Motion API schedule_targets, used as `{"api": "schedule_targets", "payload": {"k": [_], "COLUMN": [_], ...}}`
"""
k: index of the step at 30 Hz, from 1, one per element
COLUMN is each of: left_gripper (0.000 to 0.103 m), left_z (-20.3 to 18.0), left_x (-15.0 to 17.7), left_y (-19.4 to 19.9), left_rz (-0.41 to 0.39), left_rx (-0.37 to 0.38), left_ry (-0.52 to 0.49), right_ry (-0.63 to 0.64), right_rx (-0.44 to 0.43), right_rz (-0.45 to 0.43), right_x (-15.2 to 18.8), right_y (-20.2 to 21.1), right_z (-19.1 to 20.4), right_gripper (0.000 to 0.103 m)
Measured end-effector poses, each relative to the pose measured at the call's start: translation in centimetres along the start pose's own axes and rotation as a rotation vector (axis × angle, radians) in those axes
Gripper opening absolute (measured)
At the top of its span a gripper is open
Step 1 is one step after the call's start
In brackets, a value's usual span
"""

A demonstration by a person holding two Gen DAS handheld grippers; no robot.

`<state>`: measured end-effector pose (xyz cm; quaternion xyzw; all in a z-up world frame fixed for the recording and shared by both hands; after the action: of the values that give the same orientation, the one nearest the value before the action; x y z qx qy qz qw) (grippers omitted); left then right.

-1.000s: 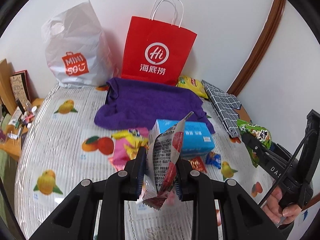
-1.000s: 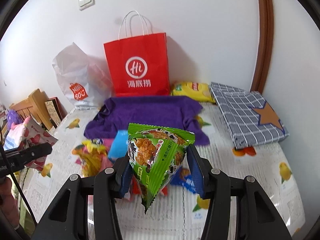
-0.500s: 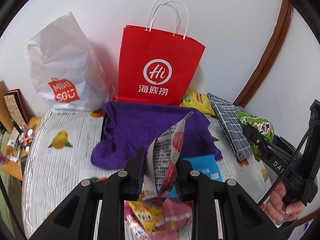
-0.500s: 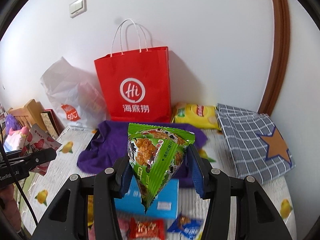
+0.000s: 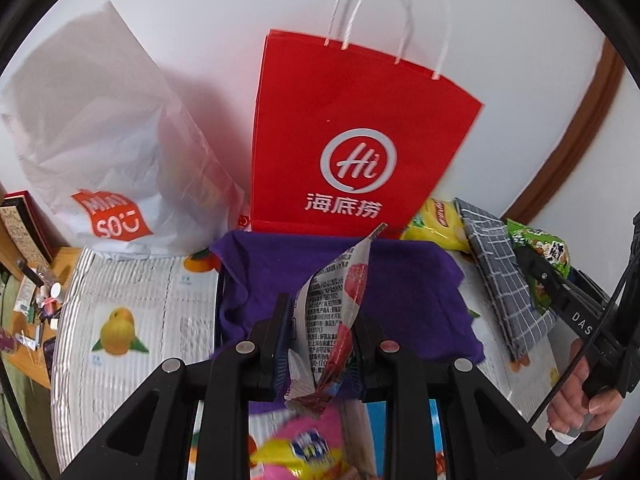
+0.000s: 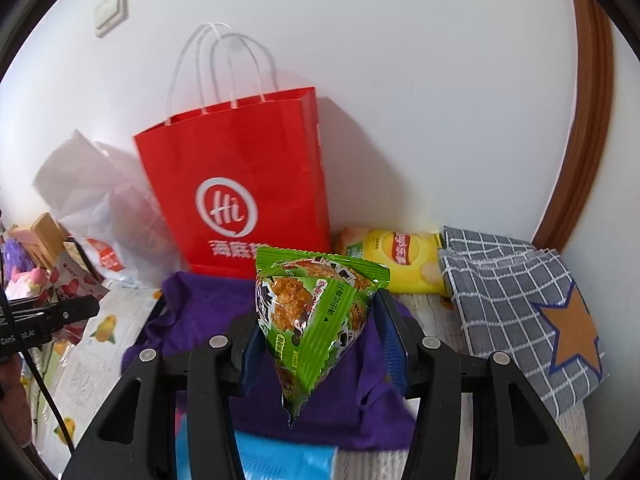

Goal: Organize snacks
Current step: 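Lift both held snacks and carry them over the purple towel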

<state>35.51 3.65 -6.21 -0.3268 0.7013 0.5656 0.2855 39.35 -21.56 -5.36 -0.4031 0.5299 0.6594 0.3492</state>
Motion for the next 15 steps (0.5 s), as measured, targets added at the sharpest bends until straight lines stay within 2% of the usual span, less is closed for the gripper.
{"api": "schedule_targets", "payload": {"k": [4,7,15], "left_gripper": [0.024,0.024,0.024], "left_z": [0.7,1.3,2.8], "left_x": [-0.8,-0.6,2.4], "left_y": [-3.2,-5.6,-11.2], "left_rz": [0.024,0.051,0.184], "left_rx": [-0.003,-0.005,-0.011], "left_ry": [0.008,0.007,0.042], "right_ry": [0.001,0.015,-0.002], "right_rx": [0.003,-0.001,0.003], "right_rz": [0.009,0.026,0.196], "right_x": [-0.5,0.4,5.4], "right_y": [-2.6,-4.4,-9.8], "right_z": [-0.5,-0.8,-1.2], "right_gripper": [0.050,0.050,0.050]}}
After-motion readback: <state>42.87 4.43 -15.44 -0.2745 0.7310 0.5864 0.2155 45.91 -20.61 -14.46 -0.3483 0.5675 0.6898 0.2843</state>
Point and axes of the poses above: each gripper's, at about its wrist camera, not at the fingertips, and y roughly against the way its jaws point, z to its left, x to its underside, the point moved 5 cm from there along -y, roughly the way its jaws point, and after that the axes turned 15 degrees about -z, right-handed, at the moved point
